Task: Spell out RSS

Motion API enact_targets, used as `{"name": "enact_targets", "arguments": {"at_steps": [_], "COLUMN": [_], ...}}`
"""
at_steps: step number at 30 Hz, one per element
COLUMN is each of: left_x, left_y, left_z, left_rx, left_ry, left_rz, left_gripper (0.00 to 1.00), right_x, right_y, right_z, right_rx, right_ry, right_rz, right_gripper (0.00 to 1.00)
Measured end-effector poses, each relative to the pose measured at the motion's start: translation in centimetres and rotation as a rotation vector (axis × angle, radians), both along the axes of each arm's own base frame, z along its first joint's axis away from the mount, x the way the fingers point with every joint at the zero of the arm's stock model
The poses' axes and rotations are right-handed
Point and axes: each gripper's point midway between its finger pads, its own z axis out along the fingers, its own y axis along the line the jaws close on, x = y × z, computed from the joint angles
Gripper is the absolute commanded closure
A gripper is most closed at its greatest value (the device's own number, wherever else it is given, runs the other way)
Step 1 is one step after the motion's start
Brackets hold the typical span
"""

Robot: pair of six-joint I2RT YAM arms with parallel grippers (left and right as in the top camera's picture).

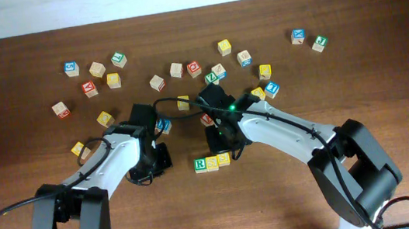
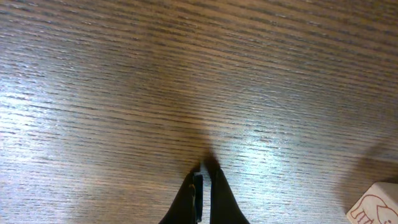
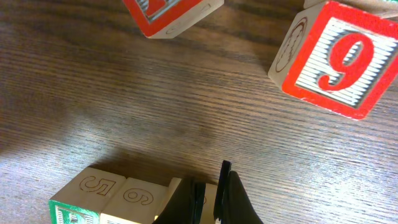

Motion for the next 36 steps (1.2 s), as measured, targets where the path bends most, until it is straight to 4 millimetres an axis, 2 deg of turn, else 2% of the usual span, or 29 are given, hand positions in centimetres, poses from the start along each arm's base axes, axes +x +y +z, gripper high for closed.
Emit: {"name": "enact_targets", "arguments": {"at_steps": [19, 29, 31, 33, 34, 36], "left_x": [0.3, 0.3, 0.4, 0.8, 0.8, 0.8], "left_y": [-0.1, -0.1, -0.2, -0.3, -0.3, -0.5], "left_z": [0.0, 0.0, 0.0, 0.0, 0.0, 0.0], "left_rx": [-0.003, -0.005, -0.009, -0.013, -0.014, -0.018], "left_ry": [-0.012, -0.011, -0.018, -0.030, -0.031, -0.035], "left_rz": [0.000, 0.000, 0.000, 0.000, 0.000, -0.004], "left_gripper": [1.00, 1.00, 1.00, 1.00, 1.00, 1.00], "right_x": [-1.6, -1.1, -0.8, 0.6, 0.4, -0.9], "right_y": [0.4, 0.4, -0.7, -3.6, -5.6, -8.2], "right_z": [0.0, 0.0, 0.2, 0.7, 0.8, 0.9], "right_rx": [0.033, 0.043, 0.032, 0.018, -0.007, -0.054], "right_ry": [0.079, 0.068, 0.094, 0.128, 0.171, 0.256], "right_rz": [-0.006, -0.020, -0.054, -0.143, -0.189, -0.229], "right_gripper": [0.96, 0.96, 0.95, 0.95, 0.95, 0.95]}}
